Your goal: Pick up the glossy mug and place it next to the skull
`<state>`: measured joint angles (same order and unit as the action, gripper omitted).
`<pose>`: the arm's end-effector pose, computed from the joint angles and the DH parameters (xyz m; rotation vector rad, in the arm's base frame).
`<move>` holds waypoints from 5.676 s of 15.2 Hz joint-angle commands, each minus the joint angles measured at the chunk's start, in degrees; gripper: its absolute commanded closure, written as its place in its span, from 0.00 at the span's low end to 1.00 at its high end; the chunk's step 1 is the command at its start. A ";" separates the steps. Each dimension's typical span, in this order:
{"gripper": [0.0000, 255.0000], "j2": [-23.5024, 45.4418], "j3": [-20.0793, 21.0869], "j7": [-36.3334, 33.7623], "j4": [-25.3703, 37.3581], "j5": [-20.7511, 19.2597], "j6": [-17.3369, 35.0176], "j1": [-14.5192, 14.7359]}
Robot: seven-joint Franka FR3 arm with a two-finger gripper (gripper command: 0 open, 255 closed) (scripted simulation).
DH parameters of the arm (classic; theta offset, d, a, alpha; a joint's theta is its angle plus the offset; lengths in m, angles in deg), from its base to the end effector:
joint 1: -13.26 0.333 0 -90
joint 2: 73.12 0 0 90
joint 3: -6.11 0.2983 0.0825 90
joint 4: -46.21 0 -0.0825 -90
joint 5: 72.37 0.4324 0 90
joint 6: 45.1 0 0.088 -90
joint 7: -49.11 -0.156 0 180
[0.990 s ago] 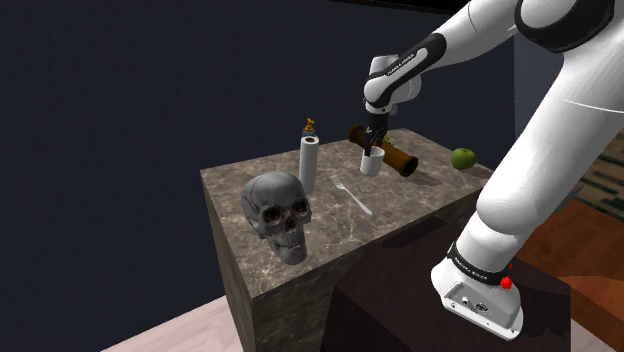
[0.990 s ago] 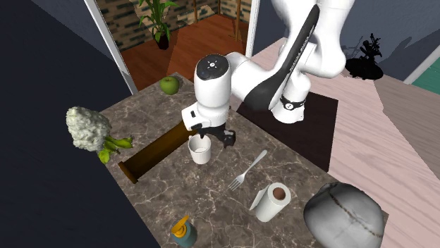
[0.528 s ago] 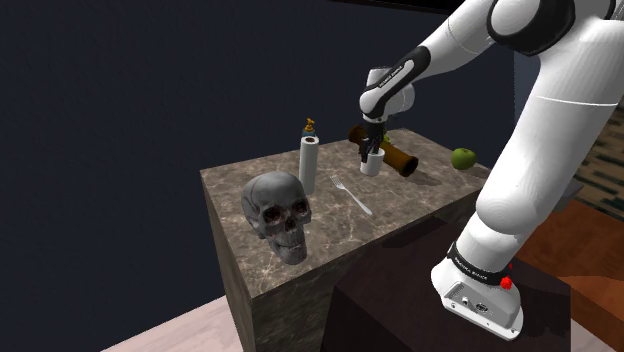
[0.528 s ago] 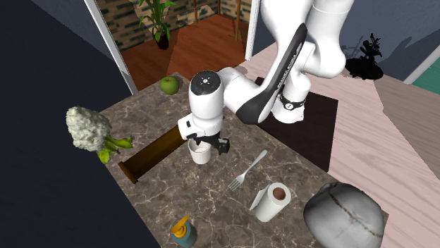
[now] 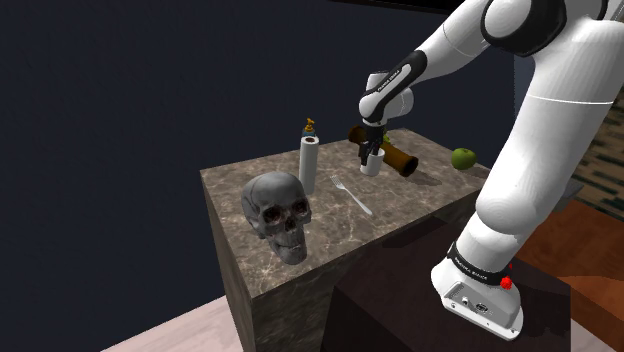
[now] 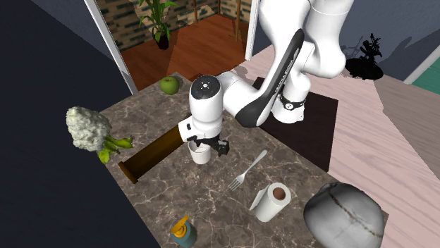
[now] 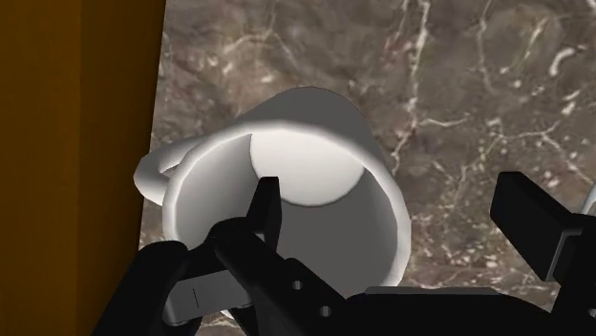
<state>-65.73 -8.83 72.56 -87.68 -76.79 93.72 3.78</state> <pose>0.4861 -0.2283 0.1754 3.0793 0.0671 -0.1074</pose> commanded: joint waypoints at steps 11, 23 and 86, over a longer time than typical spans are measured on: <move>1.00 0.00 0.00 0.00 -0.01 0.00 0.02 0.00; 1.00 -6.74 -0.13 -0.65 2.60 -1.60 -9.19 0.31; 1.00 -0.25 17.34 -29.73 42.28 1.21 -44.47 15.50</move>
<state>-66.90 7.95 44.13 -46.65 -75.59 49.65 18.60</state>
